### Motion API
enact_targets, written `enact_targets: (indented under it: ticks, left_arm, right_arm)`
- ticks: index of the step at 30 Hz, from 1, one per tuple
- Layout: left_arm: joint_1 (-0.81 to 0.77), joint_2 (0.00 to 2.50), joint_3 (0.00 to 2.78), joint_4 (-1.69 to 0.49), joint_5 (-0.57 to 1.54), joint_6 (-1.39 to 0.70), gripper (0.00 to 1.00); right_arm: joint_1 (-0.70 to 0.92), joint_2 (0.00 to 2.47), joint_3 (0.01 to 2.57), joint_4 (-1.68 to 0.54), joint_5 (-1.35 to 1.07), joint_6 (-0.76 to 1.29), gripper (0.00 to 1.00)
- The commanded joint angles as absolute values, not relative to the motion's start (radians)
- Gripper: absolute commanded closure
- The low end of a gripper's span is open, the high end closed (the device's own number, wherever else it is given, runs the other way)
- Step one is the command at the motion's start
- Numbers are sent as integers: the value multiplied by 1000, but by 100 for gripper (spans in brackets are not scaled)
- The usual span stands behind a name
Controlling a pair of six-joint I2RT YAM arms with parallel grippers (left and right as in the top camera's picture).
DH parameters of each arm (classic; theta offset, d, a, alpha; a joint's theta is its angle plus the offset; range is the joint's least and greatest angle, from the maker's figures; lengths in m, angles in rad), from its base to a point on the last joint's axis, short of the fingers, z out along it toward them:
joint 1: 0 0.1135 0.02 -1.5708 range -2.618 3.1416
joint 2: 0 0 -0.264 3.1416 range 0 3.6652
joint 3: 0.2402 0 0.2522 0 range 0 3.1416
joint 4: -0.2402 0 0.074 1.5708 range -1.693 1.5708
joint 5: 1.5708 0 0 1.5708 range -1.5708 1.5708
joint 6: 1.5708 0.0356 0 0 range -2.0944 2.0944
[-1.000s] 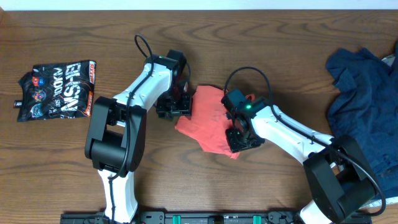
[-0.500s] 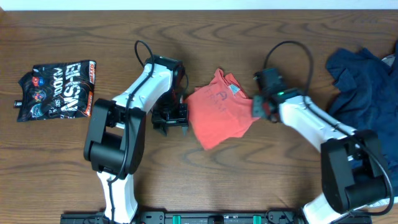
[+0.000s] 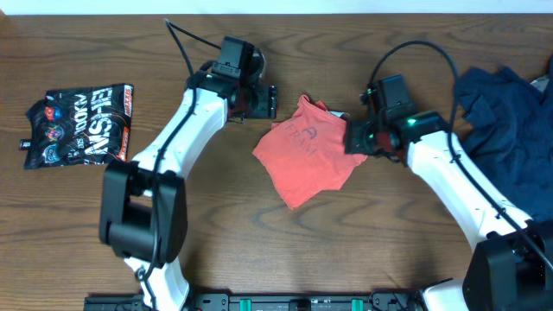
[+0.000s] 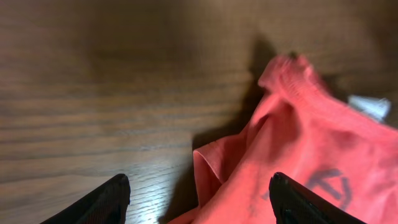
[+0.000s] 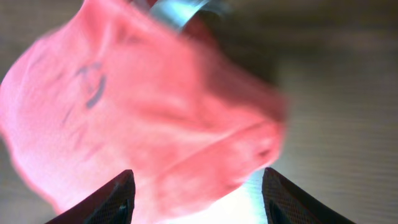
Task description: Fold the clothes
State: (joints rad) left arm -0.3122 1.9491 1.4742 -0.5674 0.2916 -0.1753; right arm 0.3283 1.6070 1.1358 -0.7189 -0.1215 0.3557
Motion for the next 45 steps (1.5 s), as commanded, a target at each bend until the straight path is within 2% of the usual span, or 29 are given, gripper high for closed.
enact_targets:
  ticks: [1, 7, 11, 12, 15, 21, 23, 26, 29, 35, 40, 45]
  left_arm:
    - [-311, 2032, 1477, -587, 402, -154, 27]
    - [-321, 2104, 1477, -703, 479, -149, 27]
    - [-339, 2104, 1477, -826, 483, -149, 27]
    - [-342, 2104, 1477, -861, 485, -150, 28]
    - [-366, 2104, 1477, -980, 487, -149, 37]
    - [-402, 2058, 1477, -1073, 474, -155, 41]
    - [-397, 2023, 1477, -1060, 415, -192, 40]
    - [-373, 1967, 1477, -1009, 319, -220, 31]
    - [-347, 1931, 1477, -925, 333, -223, 25]
    - [-353, 1930, 1475, -918, 490, -222, 23]
    - [-386, 1938, 1460, -873, 489, -230, 14]
    - [-388, 1947, 1365, -738, 456, -393, 12]
  right_arm:
    - [366, 1631, 1105, -725, -192, 363, 36]
    - [405, 1693, 1028, -684, -186, 369, 36]
    - [397, 1736, 971, -604, -100, 369, 36]
    - [390, 1746, 962, -584, -62, 369, 34]
    - [352, 1786, 948, -511, 67, 333, 20]
    - [229, 1793, 968, -323, 139, 223, 18]
    - [205, 1785, 1002, -324, 100, 199, 17]
    - [196, 1769, 1045, -352, 26, 157, 16]
    - [201, 1765, 1049, -380, 18, 156, 14]
    - [210, 1768, 1042, -439, 19, 156, 12]
    - [210, 1768, 1038, -458, 19, 156, 11]
    - [210, 1768, 1038, -485, 19, 156, 10]
